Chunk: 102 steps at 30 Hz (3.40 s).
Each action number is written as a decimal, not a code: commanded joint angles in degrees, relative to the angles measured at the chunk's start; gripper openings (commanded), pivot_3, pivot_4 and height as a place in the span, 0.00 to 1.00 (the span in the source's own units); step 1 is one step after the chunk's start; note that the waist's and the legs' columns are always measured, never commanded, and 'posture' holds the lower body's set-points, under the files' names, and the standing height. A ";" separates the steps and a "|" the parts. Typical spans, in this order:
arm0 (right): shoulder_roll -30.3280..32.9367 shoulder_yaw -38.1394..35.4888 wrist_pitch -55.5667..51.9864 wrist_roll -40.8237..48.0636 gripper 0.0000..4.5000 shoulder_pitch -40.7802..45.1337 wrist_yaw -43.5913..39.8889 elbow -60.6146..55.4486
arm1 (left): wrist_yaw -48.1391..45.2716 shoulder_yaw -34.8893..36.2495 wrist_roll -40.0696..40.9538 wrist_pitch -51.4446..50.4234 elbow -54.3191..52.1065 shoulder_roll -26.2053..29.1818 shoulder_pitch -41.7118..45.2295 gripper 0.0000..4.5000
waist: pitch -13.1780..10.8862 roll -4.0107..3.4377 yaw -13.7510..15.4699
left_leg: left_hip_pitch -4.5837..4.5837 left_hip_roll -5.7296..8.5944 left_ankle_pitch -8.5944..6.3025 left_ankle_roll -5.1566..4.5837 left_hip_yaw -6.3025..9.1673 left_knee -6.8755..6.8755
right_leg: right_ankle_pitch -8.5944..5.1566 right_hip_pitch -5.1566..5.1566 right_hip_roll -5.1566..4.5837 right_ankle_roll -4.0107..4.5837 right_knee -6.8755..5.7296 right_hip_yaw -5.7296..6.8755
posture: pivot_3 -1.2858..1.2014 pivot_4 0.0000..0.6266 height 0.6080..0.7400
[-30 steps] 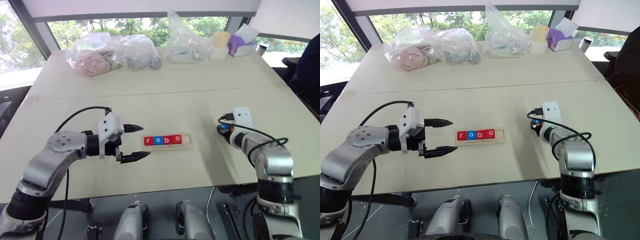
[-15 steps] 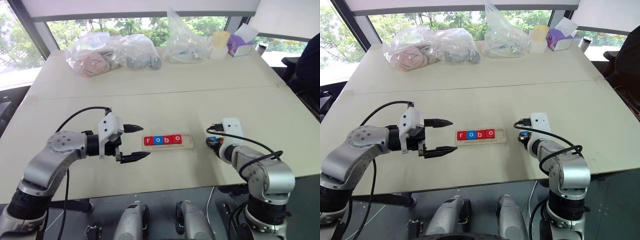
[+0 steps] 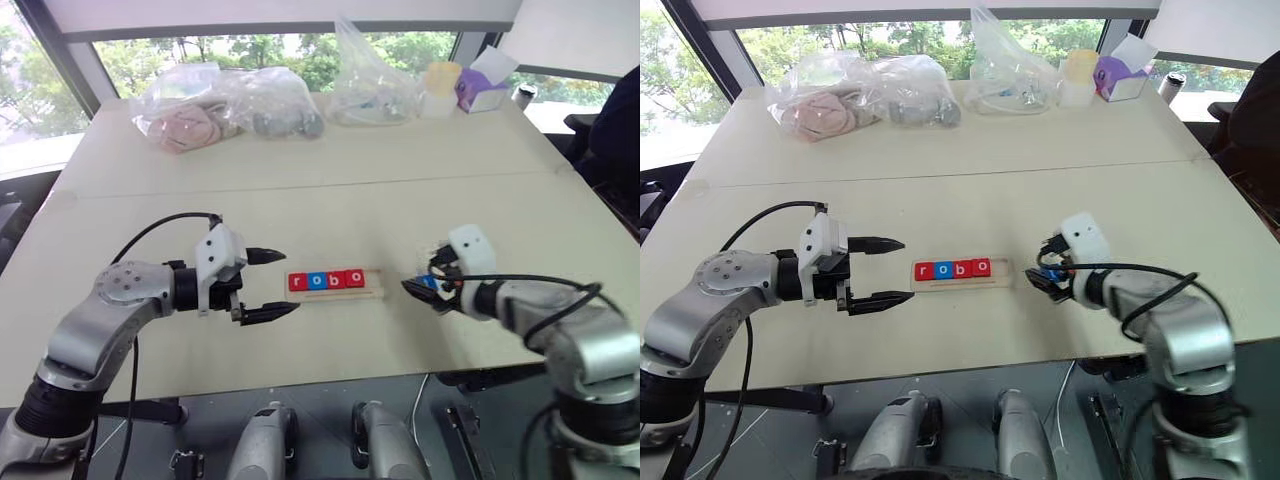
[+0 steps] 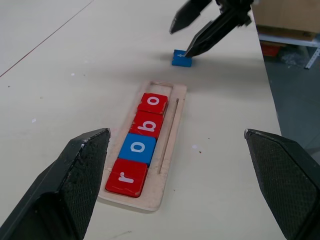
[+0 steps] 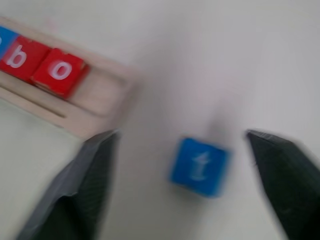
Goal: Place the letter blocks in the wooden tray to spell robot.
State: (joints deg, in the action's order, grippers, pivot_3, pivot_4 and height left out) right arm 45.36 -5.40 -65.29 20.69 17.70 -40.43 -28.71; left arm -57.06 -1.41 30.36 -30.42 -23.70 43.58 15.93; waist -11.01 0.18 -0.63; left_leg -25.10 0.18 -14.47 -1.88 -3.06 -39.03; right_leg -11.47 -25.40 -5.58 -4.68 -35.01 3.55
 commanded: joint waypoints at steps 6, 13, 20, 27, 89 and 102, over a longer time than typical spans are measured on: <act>10.11 8.32 47.59 -6.97 0.93 4.88 -29.75 25.45 | -0.18 -0.23 -0.93 1.27 -0.19 -0.39 1.51 1.00 | -0.01 0.05 -0.01 | 0.01 -0.03 0.01 0.00 0.00 -0.03 | -0.11 0.01 0.06 -0.19 -0.04 0.01 | 0.52 0.24 0.89; 8.47 15.07 61.74 -12.53 0.93 13.35 -40.01 45.57 | -0.70 0.28 -1.63 1.59 0.76 -0.25 2.14 1.00 | -0.02 0.06 0.15 | 0.00 -0.01 0.01 -0.01 -0.04 -0.10 | 0.03 0.03 0.02 0.02 -0.07 0.00 | 0.52 0.24 0.89; 5.91 17.37 68.95 -16.27 0.93 18.55 -42.28 57.06 | -0.35 0.73 -1.56 1.35 0.17 -0.11 1.69 1.00 | -0.01 0.06 0.18 | 0.01 -0.01 0.02 0.01 -0.03 -0.10 | 0.04 0.02 0.02 0.03 -0.12 0.00 | 0.52 0.24 0.89; 3.43 17.35 71.28 -17.65 0.93 20.48 -42.06 61.80 | 0.09 0.78 -1.39 1.00 -0.25 -0.22 1.55 1.00 | -0.01 0.05 0.08 | 0.04 -0.01 0.04 0.04 -0.03 -0.11 | 0.05 0.04 0.02 0.03 -0.15 -0.01 | 0.52 0.24 0.89; -8.82 20.47 62.44 -19.29 0.49 26.96 -40.53 53.55 | 2.56 1.65 -0.41 -0.57 -3.27 -0.17 -0.42 1.00 | 0.00 0.05 0.05 | 0.22 0.00 0.09 0.11 -0.04 -0.12 | 0.07 0.14 0.02 0.05 -0.33 -0.05 | 0.52 0.24 0.89; -9.73 17.45 60.37 -17.65 0.99 28.82 -36.96 53.23 | 2.72 1.47 -0.38 -0.61 -3.43 -0.40 -0.44 1.00 | 0.00 0.05 0.01 | 0.22 0.00 0.09 0.12 -0.04 -0.12 | 0.08 0.14 0.03 0.04 -0.34 -0.05 | 0.52 0.24 0.89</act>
State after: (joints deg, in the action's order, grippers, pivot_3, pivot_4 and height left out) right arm 35.66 14.76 -4.78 1.52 44.30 -78.82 25.34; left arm -54.56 -1.14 28.97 -31.11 -25.41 43.15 15.45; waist -11.01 0.23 -0.62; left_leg -24.87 0.18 -14.37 -1.75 -3.09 -39.15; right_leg -11.39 -25.26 -5.55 -4.64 -35.35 3.50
